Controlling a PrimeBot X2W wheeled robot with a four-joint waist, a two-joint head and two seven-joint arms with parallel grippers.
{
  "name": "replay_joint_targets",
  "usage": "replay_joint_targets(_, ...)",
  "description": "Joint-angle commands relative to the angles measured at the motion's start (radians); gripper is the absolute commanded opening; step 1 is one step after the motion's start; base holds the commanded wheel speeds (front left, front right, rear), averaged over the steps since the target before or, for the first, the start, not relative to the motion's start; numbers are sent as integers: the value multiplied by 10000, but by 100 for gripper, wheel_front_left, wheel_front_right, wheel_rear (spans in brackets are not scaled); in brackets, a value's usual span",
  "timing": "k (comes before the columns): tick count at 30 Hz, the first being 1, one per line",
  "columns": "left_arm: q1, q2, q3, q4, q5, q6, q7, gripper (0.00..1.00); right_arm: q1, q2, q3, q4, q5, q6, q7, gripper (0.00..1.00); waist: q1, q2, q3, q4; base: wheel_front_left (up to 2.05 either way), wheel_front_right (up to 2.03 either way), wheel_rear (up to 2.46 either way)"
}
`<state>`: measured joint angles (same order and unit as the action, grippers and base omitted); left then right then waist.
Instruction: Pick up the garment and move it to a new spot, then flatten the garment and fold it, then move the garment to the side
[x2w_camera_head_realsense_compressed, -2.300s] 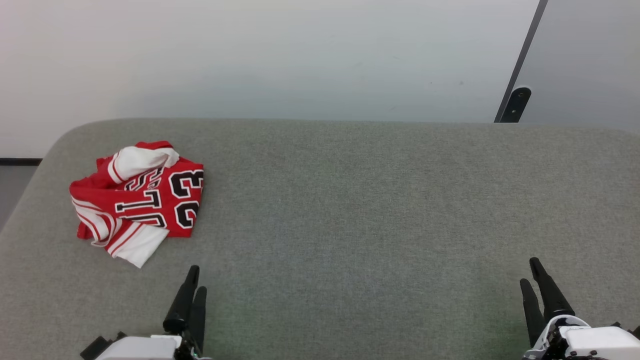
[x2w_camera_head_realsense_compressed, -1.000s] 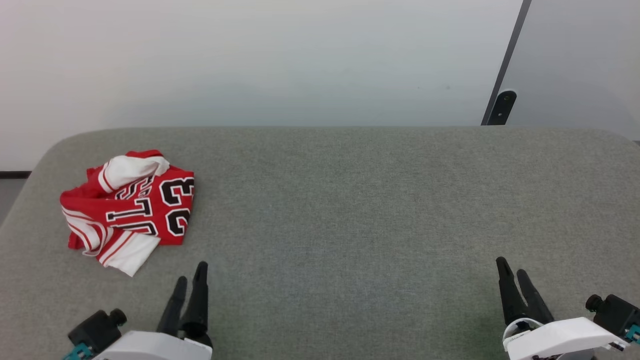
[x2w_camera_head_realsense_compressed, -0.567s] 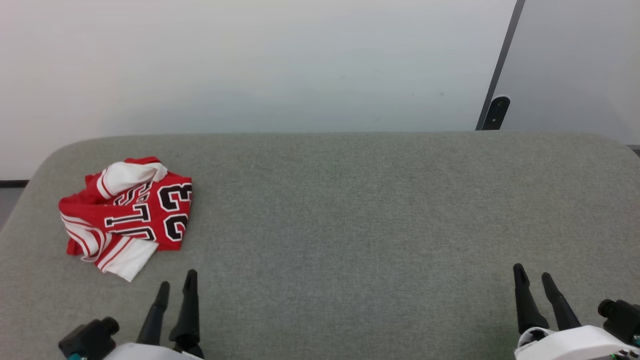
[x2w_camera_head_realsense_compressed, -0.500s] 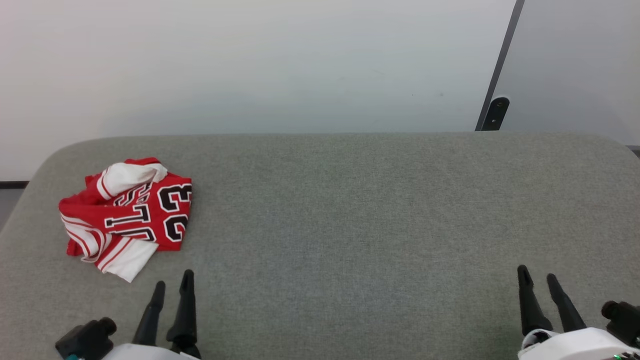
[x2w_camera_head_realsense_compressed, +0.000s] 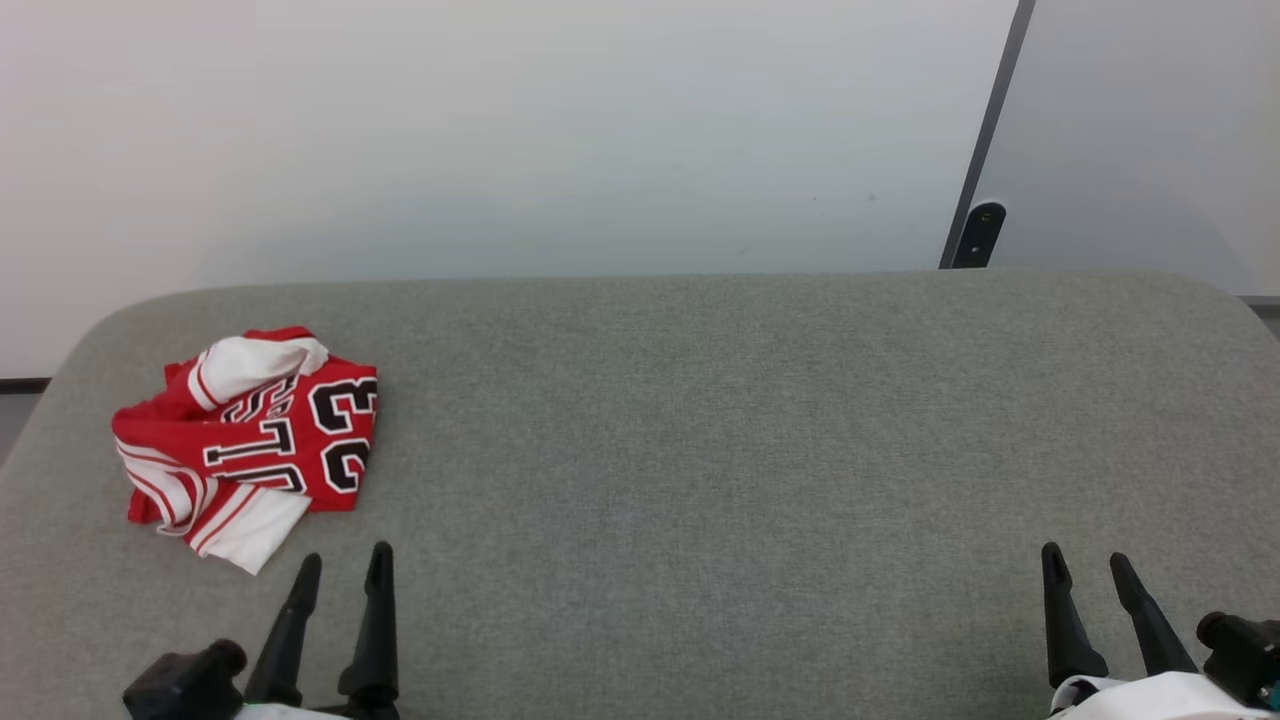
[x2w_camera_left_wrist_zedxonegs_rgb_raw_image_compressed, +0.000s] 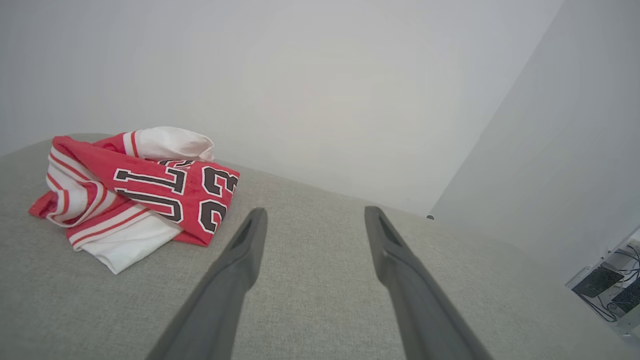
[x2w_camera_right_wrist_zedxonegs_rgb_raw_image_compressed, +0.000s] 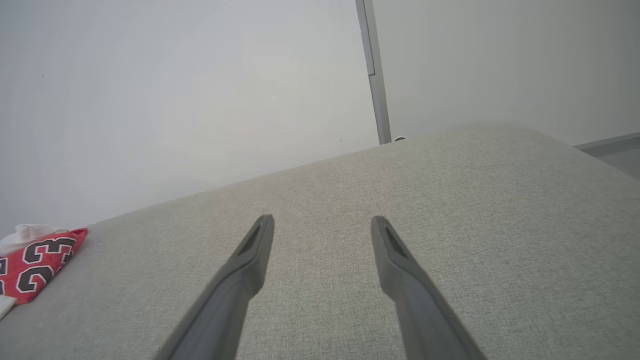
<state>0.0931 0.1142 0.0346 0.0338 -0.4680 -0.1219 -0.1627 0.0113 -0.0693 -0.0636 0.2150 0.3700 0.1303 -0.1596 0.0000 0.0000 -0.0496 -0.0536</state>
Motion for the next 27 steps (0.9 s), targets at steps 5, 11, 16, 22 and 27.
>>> replay_joint_targets(5,115,91,-80,-255,693,-39,-165,100,31,-15,72,-121,-598,5,-205,100,0,0,-46,-32,0,0,0)
replay_joint_targets(11,246,113,-145,-407,1292,-56,-306,100,104,-8,143,-161,-1168,5,-336,100,0,0,-83,-52,0,0,0)
replay_joint_targets(16,315,129,-219,-493,1757,-66,-415,100,176,-3,206,-185,-1641,5,-451,100,0,0,-108,-32,0,0,0)
replay_joint_targets(22,297,101,-211,-448,2209,-72,-545,100,256,8,406,-214,-2105,6,-576,100,0,0,-190,310,0,0,0)
replay_joint_targets(27,412,350,-42,-333,2541,-84,-640,100,369,39,823,-199,-2430,6,-675,100,0,0,-361,971,0,0,0)
